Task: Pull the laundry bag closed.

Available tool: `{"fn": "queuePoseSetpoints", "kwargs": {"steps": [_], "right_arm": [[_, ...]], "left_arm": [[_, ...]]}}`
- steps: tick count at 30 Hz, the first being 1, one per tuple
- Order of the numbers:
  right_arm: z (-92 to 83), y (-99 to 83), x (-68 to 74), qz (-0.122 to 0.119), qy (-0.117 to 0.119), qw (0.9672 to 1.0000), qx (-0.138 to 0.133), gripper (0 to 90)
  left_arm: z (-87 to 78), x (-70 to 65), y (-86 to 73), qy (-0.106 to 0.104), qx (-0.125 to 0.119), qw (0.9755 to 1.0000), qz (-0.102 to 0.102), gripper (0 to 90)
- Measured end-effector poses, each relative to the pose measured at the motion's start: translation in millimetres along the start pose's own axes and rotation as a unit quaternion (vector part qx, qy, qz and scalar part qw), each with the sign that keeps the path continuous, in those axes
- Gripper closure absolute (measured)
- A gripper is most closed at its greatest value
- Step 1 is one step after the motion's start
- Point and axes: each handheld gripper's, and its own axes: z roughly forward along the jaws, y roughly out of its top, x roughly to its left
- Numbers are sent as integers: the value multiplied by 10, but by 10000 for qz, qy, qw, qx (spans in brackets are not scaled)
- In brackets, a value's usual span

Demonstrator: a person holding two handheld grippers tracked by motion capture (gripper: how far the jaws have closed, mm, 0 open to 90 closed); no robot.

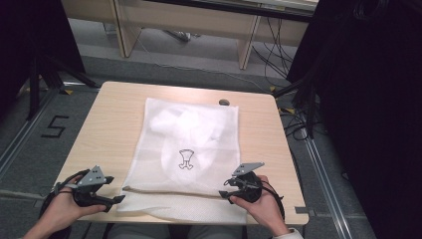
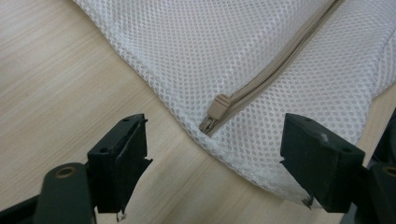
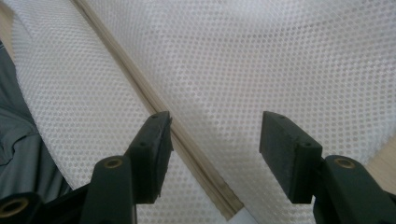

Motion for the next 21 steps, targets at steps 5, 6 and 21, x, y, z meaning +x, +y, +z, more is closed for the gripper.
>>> {"fn": "queuePoseSetpoints", "kwargs": {"steps": [5, 6, 21], "right_arm": [[31, 46, 57, -127, 79, 9999, -59, 471], [33, 70, 78, -271, 71, 9996, -65, 508], [211, 377, 344, -582, 118, 9978, -308, 607]], "left_arm": [[-4, 1, -6, -27, 41, 10000, -29, 228], [-2, 0, -9, -40, 67, 10000, -14, 231], [10, 5, 15, -96, 51, 9998, 184, 237]]}}
